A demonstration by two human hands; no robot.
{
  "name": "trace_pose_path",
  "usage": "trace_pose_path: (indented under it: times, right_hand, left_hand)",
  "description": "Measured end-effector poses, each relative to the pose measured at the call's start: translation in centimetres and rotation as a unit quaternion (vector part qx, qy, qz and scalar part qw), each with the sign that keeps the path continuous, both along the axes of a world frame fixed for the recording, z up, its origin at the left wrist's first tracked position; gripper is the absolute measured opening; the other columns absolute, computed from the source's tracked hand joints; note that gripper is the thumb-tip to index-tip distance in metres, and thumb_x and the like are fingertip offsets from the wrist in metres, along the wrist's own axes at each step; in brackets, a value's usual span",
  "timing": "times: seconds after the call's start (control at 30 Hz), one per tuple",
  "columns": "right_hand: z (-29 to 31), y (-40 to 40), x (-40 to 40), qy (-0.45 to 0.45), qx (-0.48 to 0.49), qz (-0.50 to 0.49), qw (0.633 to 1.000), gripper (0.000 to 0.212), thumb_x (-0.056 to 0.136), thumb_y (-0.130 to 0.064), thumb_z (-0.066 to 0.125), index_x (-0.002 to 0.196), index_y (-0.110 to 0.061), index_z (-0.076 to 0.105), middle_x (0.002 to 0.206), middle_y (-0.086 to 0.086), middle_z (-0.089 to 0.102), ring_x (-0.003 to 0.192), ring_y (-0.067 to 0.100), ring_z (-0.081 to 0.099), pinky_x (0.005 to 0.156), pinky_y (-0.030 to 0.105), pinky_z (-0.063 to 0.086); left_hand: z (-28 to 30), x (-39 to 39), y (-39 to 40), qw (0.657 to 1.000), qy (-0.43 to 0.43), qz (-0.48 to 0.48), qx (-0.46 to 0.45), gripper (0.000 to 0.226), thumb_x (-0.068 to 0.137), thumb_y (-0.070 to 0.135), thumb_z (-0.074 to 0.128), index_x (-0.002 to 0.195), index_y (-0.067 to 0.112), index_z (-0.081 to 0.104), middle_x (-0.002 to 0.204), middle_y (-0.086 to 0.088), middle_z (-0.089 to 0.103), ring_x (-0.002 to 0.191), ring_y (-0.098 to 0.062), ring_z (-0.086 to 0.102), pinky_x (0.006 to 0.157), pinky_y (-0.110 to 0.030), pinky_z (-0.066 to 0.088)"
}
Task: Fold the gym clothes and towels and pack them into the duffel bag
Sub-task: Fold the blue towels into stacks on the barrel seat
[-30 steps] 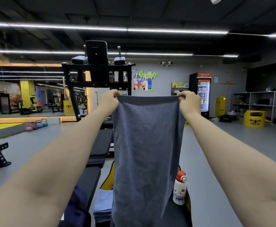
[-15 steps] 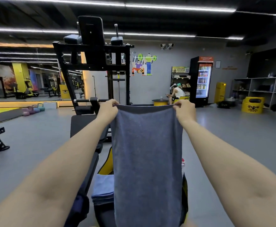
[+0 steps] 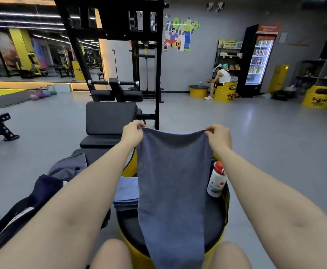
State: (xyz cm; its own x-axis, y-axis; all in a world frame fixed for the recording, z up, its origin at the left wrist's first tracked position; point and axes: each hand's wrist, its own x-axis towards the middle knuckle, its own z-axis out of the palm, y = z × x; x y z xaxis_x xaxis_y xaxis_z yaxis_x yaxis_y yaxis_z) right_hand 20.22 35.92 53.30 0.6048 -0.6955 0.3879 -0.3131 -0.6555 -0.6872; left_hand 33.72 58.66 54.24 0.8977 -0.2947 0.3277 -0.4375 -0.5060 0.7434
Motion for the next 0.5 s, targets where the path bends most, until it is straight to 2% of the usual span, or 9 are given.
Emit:
trace_pose_path:
  times: [0.2, 0.33, 0.5]
  right_hand:
    - [-5.4, -0.5, 0.4, 0.055, 0.023, 0.019, 0.998, 0.02, 0.094, -0.016, 0.055, 0.106, -0.013, 0.071, 0.11, 0.009, 0.068, 0.102, 0.029, 0.059, 0.078, 0.027, 0.041]
    - [-10.1, 0.0, -0.3, 0.09, 0.056, 0.034, 0.994, 0.019, 0.096, -0.017, 0.054, 0.107, -0.014, 0.069, 0.111, 0.007, 0.067, 0.103, 0.029, 0.059, 0.077, 0.028, 0.041]
    - [-15.7, 1.1, -1.8, 0.151, 0.079, 0.061, 0.984, 0.016, 0.096, -0.016, 0.053, 0.102, -0.018, 0.067, 0.104, 0.008, 0.067, 0.092, 0.025, 0.059, 0.074, 0.031, 0.044]
  left_hand:
    - [-5.1, 1.4, -0.2, 0.998, 0.045, 0.005, 0.032, 0.034, 0.09, 0.0, 0.035, 0.099, 0.012, 0.066, 0.109, -0.006, 0.065, 0.089, -0.016, 0.051, 0.072, -0.023, 0.037]
    - [-9.5, 0.5, -0.5, 0.994, 0.101, -0.005, 0.034, 0.035, 0.093, -0.003, 0.033, 0.105, 0.006, 0.065, 0.111, -0.01, 0.063, 0.089, -0.019, 0.049, 0.071, -0.024, 0.037]
    - [-15.6, -0.9, 0.2, 0.985, 0.151, -0.036, 0.074, 0.03, 0.093, -0.003, 0.035, 0.096, 0.008, 0.063, 0.109, -0.016, 0.063, 0.081, -0.023, 0.048, 0.058, -0.028, 0.034]
